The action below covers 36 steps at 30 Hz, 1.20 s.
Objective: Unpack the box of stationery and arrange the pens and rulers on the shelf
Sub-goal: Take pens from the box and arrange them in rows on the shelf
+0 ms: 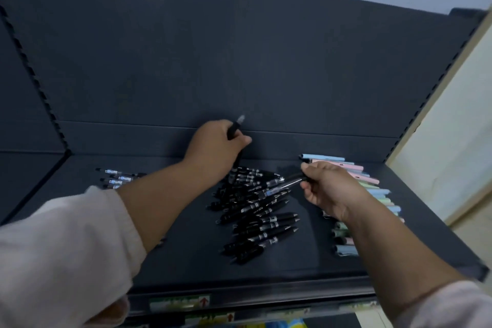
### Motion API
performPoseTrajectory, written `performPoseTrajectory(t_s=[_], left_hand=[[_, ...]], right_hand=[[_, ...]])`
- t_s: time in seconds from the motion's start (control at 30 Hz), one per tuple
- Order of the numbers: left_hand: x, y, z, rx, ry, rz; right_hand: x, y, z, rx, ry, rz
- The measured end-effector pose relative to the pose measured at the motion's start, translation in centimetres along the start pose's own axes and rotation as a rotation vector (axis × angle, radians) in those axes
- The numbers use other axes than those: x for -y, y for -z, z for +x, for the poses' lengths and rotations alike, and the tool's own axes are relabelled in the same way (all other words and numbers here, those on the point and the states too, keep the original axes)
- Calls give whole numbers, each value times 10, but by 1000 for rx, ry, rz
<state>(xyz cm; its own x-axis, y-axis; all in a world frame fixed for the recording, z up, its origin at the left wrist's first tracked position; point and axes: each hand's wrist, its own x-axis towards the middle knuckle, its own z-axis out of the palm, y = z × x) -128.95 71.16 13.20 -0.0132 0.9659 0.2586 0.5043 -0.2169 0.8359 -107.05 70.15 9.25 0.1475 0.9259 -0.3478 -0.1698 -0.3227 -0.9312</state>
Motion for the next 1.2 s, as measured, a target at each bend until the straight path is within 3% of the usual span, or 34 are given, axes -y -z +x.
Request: performPoseTrajectory(t_s=[0.1, 0.27, 0.47, 0.6, 0.77, 0.9, 1.03, 1.2], left_hand=[[-2, -23, 0, 120, 17, 87], [-3, -34, -7, 245, 159, -86], [12, -5, -16, 235, 574, -494], [19, 14, -26, 170, 602, -579], [28, 40, -35, 115, 585, -619], [40, 58, -41, 80, 456, -345], [45, 76, -52, 36, 373, -224], [58, 98, -65, -59, 387, -209]], right_hand=[[-8, -3, -2, 0, -30, -43], [-21, 1, 1, -37, -85, -73], [-32, -5, 6, -97, -64, -107], [-24, -17, 10, -151, 80, -127], [-13, -55, 0, 83, 119, -184], [-6, -97, -19, 367, 180, -346], [-4, -141, -30, 582, 254, -413], [-17, -183, -34, 675, 228, -392]])
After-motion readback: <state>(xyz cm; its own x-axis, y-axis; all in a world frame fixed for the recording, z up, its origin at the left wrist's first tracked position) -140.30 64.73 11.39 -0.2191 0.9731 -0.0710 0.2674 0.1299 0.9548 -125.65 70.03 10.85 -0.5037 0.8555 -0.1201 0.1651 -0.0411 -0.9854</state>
